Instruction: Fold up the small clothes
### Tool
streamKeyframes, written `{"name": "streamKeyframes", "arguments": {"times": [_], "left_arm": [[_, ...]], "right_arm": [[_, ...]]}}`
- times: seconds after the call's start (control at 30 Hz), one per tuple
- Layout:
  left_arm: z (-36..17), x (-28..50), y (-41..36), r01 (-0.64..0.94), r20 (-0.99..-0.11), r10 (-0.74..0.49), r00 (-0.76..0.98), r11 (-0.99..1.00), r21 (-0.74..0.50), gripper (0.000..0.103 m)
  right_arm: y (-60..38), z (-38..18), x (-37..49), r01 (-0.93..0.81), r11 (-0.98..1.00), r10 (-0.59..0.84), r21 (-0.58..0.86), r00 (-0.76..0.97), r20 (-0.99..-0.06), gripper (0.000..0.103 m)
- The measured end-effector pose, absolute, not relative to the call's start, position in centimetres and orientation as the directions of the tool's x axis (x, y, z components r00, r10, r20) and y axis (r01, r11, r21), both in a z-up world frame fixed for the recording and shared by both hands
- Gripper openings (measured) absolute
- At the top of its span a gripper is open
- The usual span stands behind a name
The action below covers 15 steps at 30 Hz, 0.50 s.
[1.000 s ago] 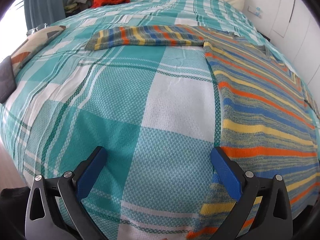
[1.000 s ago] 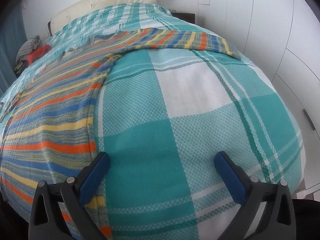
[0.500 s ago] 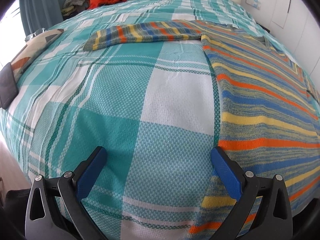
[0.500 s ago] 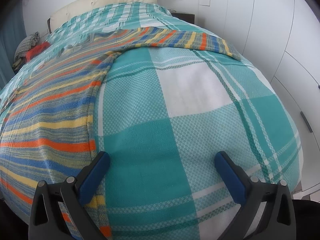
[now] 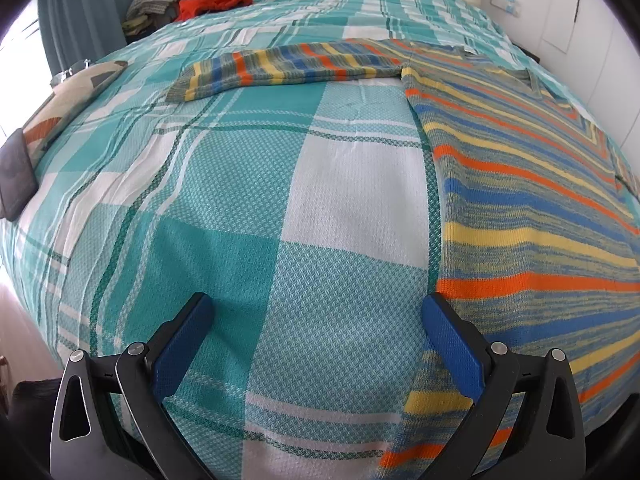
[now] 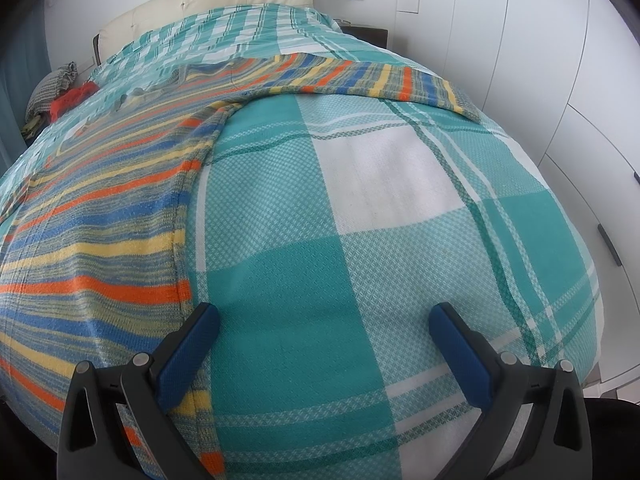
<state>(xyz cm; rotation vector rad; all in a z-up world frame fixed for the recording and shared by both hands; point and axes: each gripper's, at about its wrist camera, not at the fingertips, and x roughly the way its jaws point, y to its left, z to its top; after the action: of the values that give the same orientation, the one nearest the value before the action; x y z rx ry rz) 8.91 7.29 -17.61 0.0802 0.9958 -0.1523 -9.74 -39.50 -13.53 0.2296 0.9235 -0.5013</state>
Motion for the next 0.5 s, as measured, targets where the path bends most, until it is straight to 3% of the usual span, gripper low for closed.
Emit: {"name": "streamKeyframes", "arguments": {"times": [0.5], "left_arm": [[-17.64, 8.82, 7.27, 0.164, -0.84, -0.091, 0.536, 0.986, -0.002, 0.103]], "right_arm": [[-39.37, -13.61, -9.55, 0.519, 0.854, -0.333, -0.041, 0.485, -0.809, 0.103]]}}
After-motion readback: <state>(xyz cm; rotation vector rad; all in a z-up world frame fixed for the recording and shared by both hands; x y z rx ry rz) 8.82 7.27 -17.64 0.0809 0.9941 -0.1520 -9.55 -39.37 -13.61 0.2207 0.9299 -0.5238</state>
